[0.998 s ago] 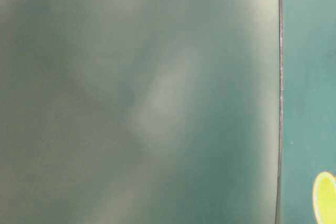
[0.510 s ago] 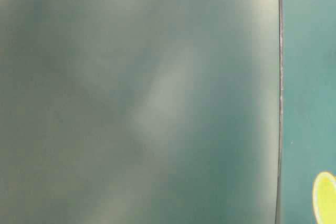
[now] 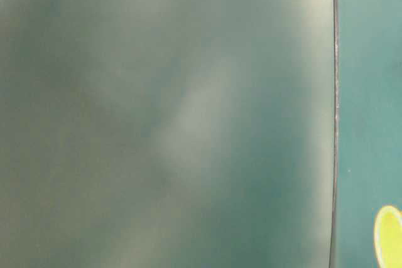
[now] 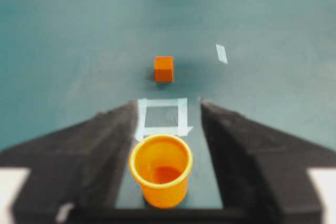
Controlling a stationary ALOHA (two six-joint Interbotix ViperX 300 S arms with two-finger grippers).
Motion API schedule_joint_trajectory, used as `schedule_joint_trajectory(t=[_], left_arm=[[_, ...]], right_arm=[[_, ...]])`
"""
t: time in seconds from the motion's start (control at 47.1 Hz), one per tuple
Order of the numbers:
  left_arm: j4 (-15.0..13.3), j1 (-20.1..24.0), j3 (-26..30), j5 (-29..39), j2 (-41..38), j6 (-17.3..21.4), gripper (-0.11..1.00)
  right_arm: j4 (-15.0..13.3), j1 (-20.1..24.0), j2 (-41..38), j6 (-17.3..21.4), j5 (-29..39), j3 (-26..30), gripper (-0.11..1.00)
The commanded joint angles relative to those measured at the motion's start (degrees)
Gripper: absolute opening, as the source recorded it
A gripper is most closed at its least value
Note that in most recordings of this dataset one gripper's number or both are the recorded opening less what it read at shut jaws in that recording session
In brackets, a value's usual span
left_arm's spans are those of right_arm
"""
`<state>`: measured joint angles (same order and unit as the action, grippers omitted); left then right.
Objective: Move the cup to the right with left arm.
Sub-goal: 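Move the left gripper open toward the orange cup, then close the left gripper around the orange cup's base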
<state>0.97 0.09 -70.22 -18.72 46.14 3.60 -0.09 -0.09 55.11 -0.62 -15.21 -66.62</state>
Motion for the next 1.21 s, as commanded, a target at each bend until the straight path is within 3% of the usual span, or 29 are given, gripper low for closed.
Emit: schedule_joint_trajectory(t=[0.0,0.361,1.189], left_arm=[[0.18,0.00,0.26,-1.67,-1.41,0.00,0.59],[0.00,0.00,-0.26,-4.75,-11.69,-0.26,0.63],[-0.18,2.20,2.11,-14.06,-36.83,-5.27,0.76]], right_arm=[[-0.18,0.00,-0.18,0.09,-0.26,1.76,-0.01],[-0.18,0.00,-0.09,0.00,-0.26,2.11,-0.01],[-0.18,-0.09,0.44,0.00,2.81,3.69,-0.01]])
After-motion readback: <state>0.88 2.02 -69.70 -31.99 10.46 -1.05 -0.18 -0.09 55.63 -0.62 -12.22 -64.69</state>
